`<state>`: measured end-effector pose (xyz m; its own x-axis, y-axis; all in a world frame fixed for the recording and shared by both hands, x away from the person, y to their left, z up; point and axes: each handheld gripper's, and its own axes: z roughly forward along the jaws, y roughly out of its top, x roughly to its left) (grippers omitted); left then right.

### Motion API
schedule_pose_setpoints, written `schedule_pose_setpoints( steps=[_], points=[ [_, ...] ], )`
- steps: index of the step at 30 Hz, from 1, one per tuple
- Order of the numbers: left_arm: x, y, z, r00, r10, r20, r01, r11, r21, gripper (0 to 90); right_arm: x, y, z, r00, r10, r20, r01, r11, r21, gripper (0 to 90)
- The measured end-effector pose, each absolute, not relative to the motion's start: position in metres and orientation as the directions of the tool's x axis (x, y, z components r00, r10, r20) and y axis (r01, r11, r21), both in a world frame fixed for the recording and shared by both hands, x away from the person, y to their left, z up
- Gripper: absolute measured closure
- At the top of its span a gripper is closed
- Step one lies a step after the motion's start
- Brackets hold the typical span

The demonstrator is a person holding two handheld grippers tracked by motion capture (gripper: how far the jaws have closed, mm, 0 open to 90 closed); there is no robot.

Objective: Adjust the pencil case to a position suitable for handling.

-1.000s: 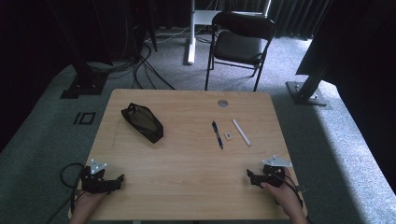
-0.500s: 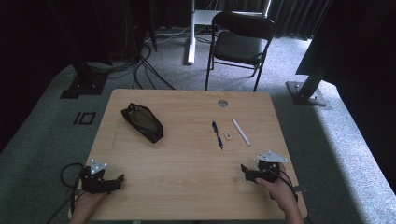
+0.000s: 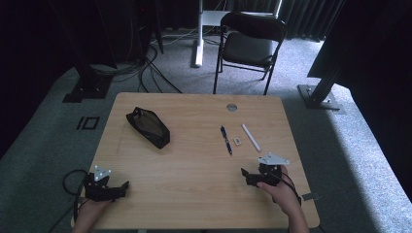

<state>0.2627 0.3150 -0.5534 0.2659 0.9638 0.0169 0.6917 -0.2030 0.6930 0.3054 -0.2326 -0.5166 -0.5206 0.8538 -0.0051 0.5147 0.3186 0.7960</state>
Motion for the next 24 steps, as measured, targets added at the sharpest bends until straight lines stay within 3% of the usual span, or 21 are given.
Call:
schedule_pose_setpoints(
  steps=[24],
  points=[
    [0.263,0.315,-0.553,0.264,0.964,0.015,0.691,-0.201,0.694,0.5,0.325,-0.182,-0.503,-0.6,0.8,-0.011,0.457,0.354,0.816,12.9]
  ],
)
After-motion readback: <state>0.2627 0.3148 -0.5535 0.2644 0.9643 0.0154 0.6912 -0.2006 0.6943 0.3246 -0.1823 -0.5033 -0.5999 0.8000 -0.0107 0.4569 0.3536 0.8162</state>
